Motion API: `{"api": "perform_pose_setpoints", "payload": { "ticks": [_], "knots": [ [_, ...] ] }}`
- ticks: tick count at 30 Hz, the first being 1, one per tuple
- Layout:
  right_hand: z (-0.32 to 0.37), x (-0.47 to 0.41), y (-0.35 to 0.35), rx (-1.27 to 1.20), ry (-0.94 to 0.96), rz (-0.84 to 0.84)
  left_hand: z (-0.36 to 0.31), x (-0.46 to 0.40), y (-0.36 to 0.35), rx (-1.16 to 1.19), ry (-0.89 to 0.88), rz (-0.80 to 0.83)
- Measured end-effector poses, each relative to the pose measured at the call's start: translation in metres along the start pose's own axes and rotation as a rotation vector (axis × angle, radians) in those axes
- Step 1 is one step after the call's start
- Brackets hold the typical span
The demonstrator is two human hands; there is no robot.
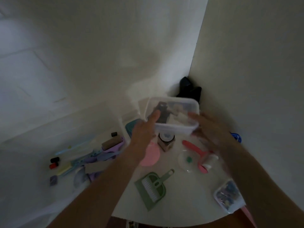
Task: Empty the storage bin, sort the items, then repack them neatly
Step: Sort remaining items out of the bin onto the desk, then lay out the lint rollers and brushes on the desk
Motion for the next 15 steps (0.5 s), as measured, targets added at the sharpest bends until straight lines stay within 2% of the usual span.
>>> {"api": "perform_pose_setpoints", "payload": {
  "ticks": [2, 3, 6, 8, 11, 15],
  "knots": [
    [0.008, -0.047, -0.009, 0.088, 0.086, 0.0, -0.022, -0.036, 0.0, -0.28, -0.127, -0.128],
    [0.009, -0.067, -0.015, 0.118, 0.105, 0.015, -0.031, -0.054, 0.0, -0.345, -0.149, -0.13],
    [0.006, -0.122, -0.029, 0.184, 0.096, 0.081, -0.041, -0.112, -0.004, -0.548, -0.107, -0.091],
    [-0.002, -0.154, -0.039, 0.237, 0.08, 0.159, -0.039, -0.137, -0.005, -0.68, -0.091, -0.119],
    [-0.031, -0.198, -0.049, 0.365, 0.047, 0.236, -0.029, -0.162, -0.002, -0.814, -0.117, -0.122],
    [-0.079, -0.223, -0.058, 0.45, -0.095, 0.303, -0.022, -0.171, 0.011, -0.908, -0.224, -0.169]
  ]
}}
Point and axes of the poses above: each hand's wrist, its own x-axis away from the middle knuckle, its own y-axis out of the back of the hand, z = x × y, the point moved 2 cm from there along -x, towards the middle knuckle, and after that the axes turned 9 degrees about y, right-handed, at the moved point
